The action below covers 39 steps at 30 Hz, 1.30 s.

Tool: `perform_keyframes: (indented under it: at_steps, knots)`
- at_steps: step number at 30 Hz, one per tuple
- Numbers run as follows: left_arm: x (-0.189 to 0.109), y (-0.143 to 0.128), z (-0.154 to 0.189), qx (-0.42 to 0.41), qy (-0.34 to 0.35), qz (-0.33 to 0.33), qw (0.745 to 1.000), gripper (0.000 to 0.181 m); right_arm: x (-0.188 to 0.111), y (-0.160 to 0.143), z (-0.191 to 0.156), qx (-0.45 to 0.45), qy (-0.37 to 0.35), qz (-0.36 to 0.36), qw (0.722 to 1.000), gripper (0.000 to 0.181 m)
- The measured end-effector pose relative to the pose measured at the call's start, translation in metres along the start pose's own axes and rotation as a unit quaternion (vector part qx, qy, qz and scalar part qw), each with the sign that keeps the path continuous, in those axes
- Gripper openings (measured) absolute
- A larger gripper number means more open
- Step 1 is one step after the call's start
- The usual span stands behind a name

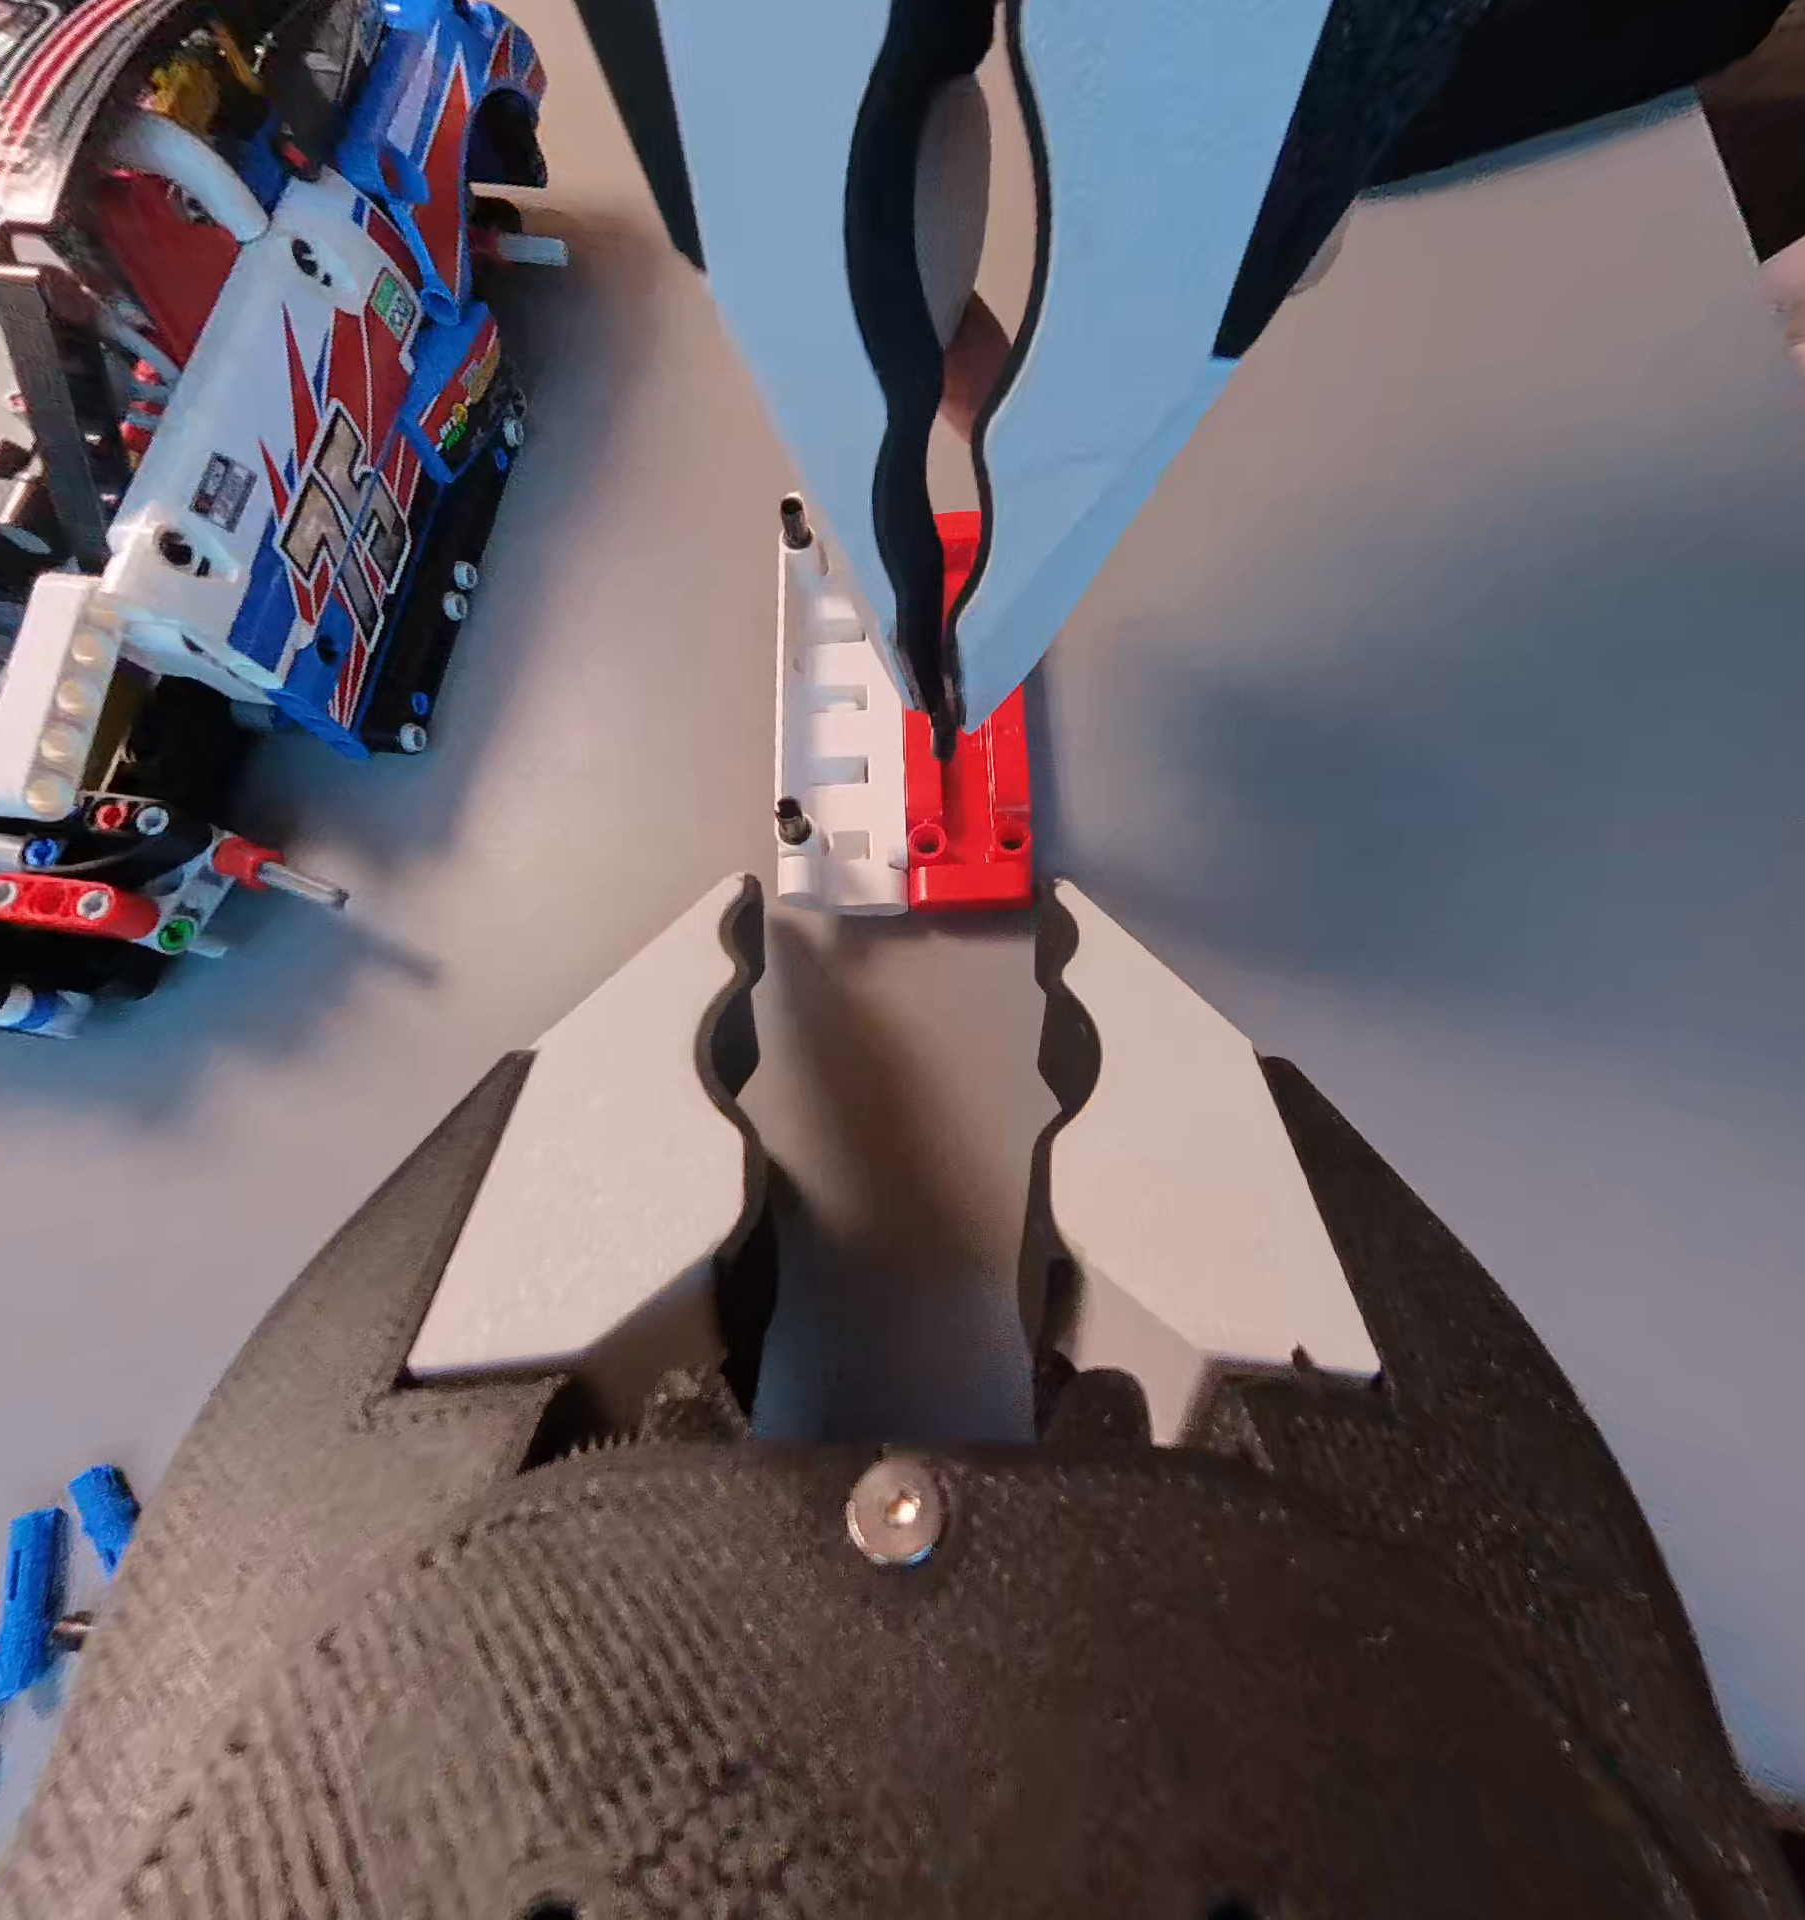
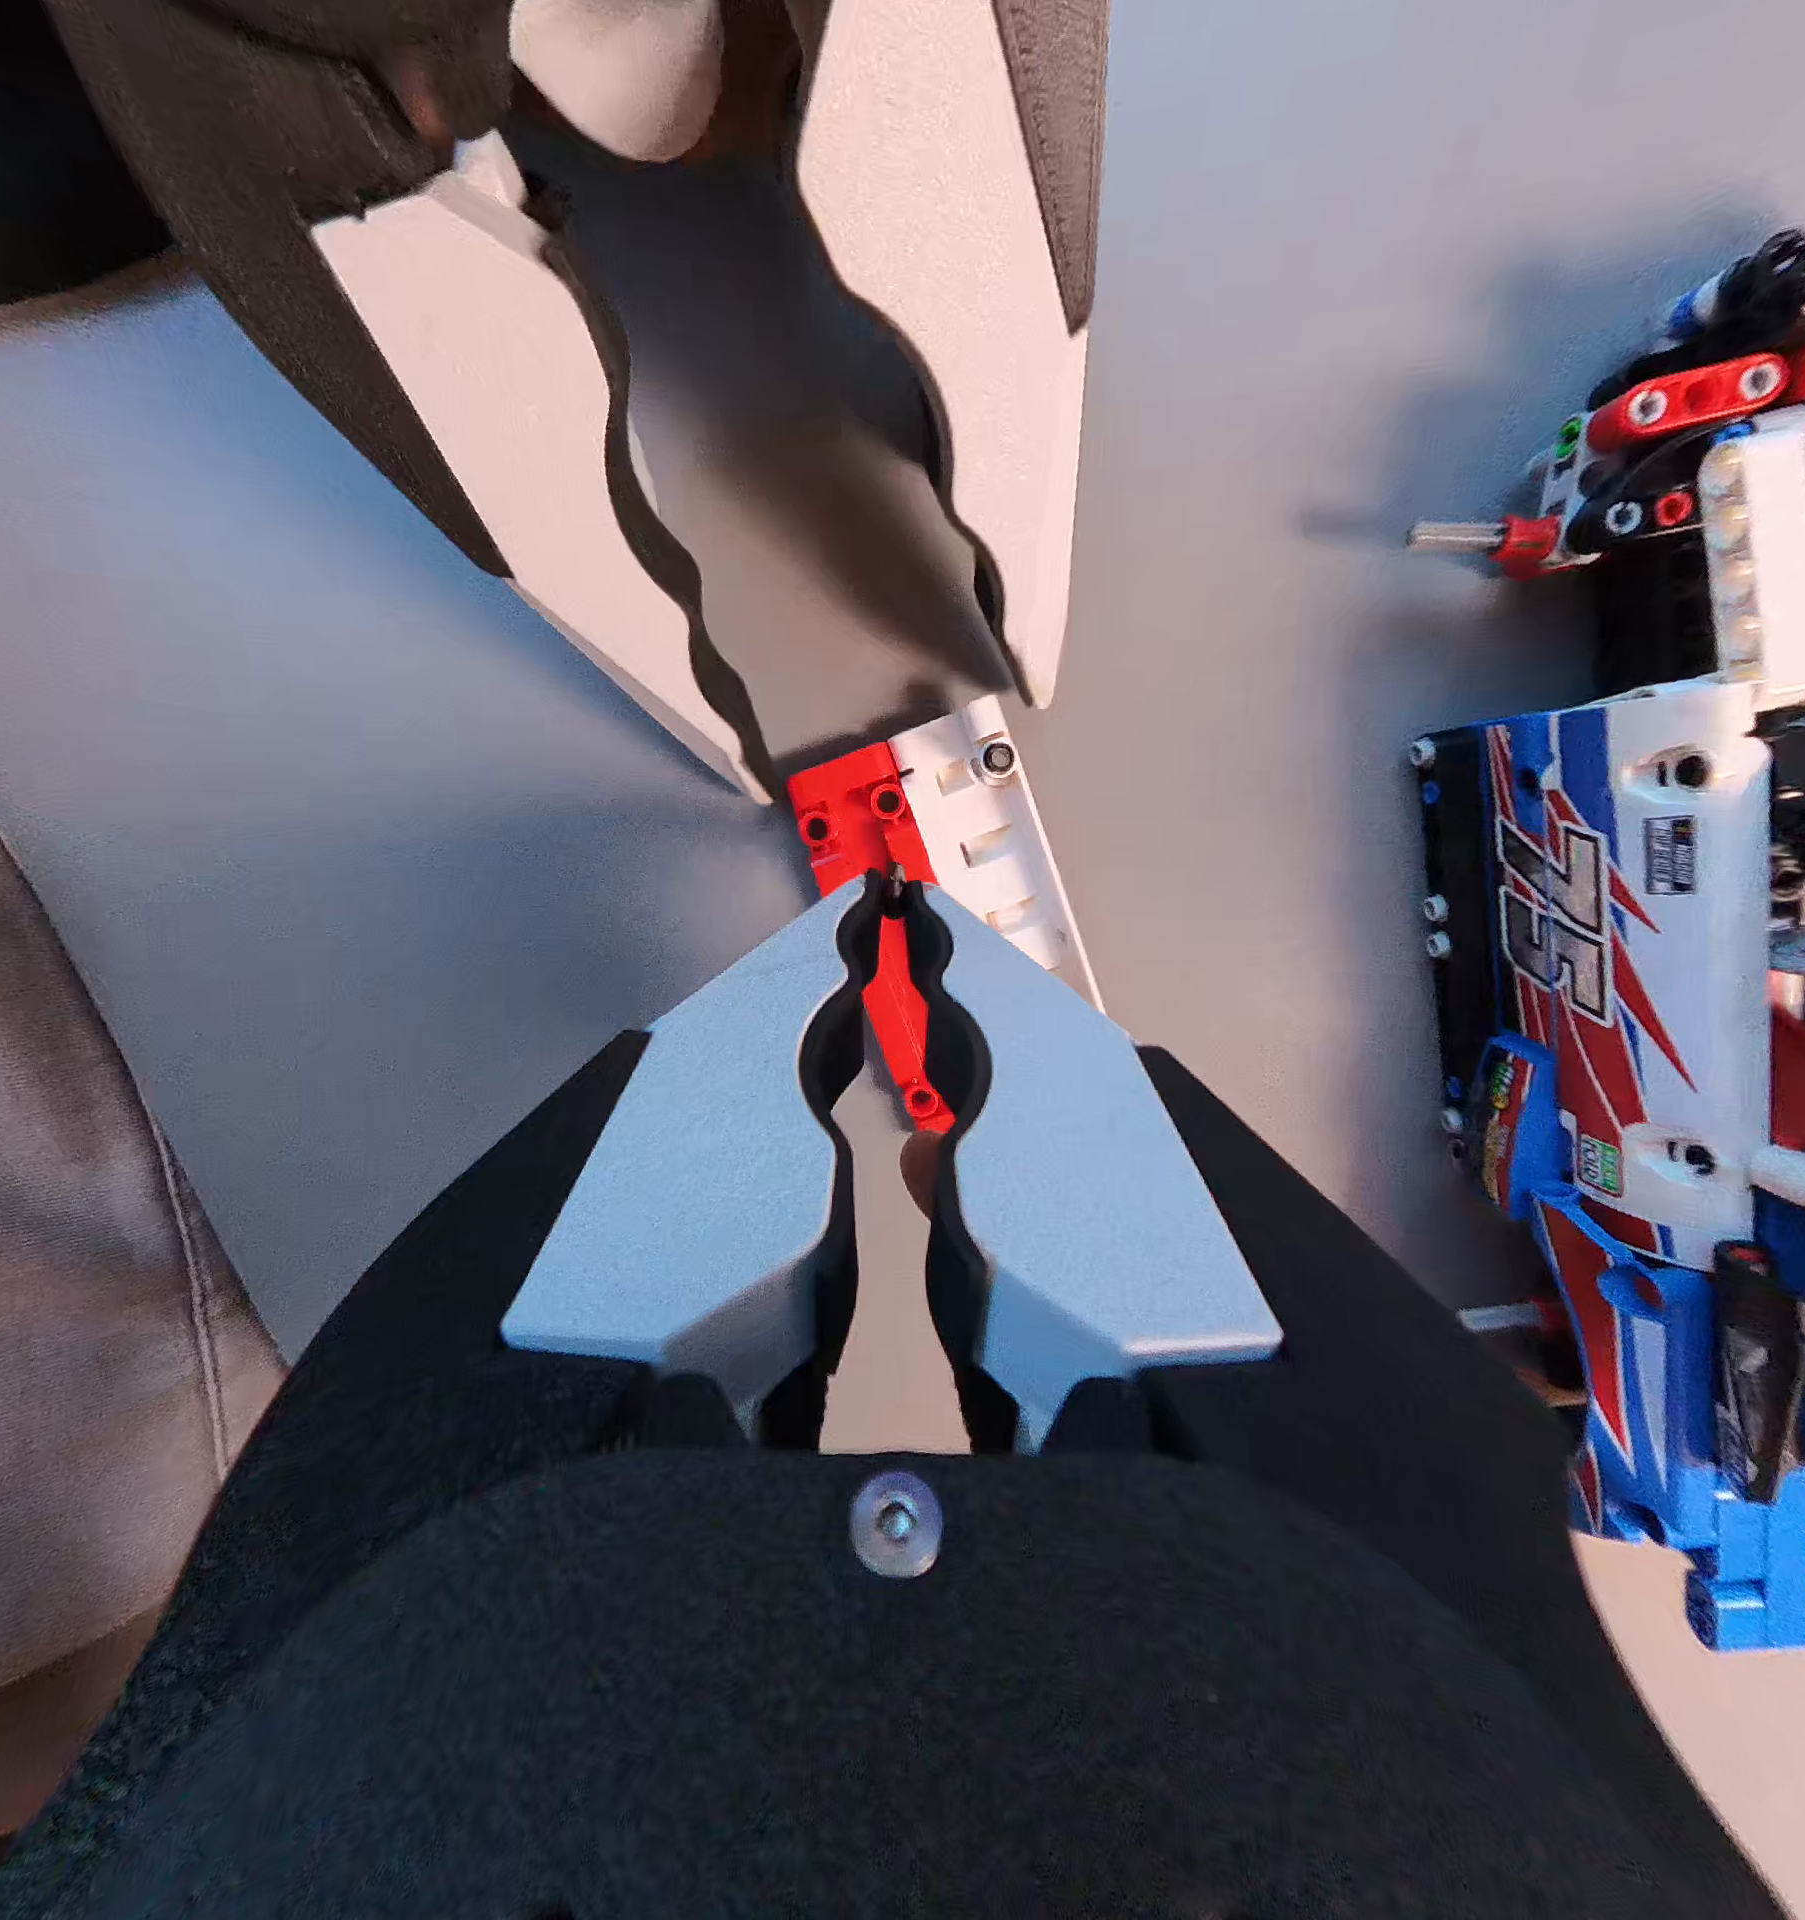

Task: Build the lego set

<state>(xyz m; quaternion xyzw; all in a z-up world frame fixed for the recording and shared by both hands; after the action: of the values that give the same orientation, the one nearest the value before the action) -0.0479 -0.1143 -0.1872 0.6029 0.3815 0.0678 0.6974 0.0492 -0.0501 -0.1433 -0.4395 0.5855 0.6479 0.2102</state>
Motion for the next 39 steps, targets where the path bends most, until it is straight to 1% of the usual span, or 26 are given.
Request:
perform_keyframes:
  at_steps: [1,7,13,21,30,39]
  knots:
    - [0.002,0.001,0.000,0.006,-0.003,0.000,1.000,0.047,0.002,0.000,0.001,0.007,0.006,-0.009,1.000,0.001]
    - [0.016,0.007,0.001,0.039,-0.031,0.007,0.999,0.047,0.003,-0.003,0.006,0.048,0.009,-0.025,0.998,0.001]
    - [0.024,0.011,-0.001,0.052,-0.049,0.009,0.997,0.047,0.001,-0.009,0.008,0.055,0.004,-0.043,0.998,0.001]
    - [0.025,0.011,-0.001,0.055,-0.048,0.015,0.997,0.047,0.002,-0.008,0.008,0.056,0.006,-0.047,0.997,0.001]
    - [0.025,0.011,-0.001,0.058,-0.049,0.015,0.997,0.047,0.001,-0.009,0.008,0.071,0.010,-0.033,0.997,0.000]
    - [0.025,0.010,-0.001,0.054,-0.049,0.015,0.997,0.047,0.005,-0.006,0.005,0.038,-0.008,-0.058,0.998,0.001]
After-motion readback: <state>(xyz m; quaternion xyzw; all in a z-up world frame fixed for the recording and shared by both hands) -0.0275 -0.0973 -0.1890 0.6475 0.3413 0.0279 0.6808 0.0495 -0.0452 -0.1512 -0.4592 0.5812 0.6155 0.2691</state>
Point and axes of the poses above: each gripper's, where its closed fingertips meet, x out along the fingers, y out of its top, z = x × y across the jaws, the point moved 9 cm from there along -x, back along the fingers, and after that the axes turned 14 degrees about z, right-handed, at the moved point
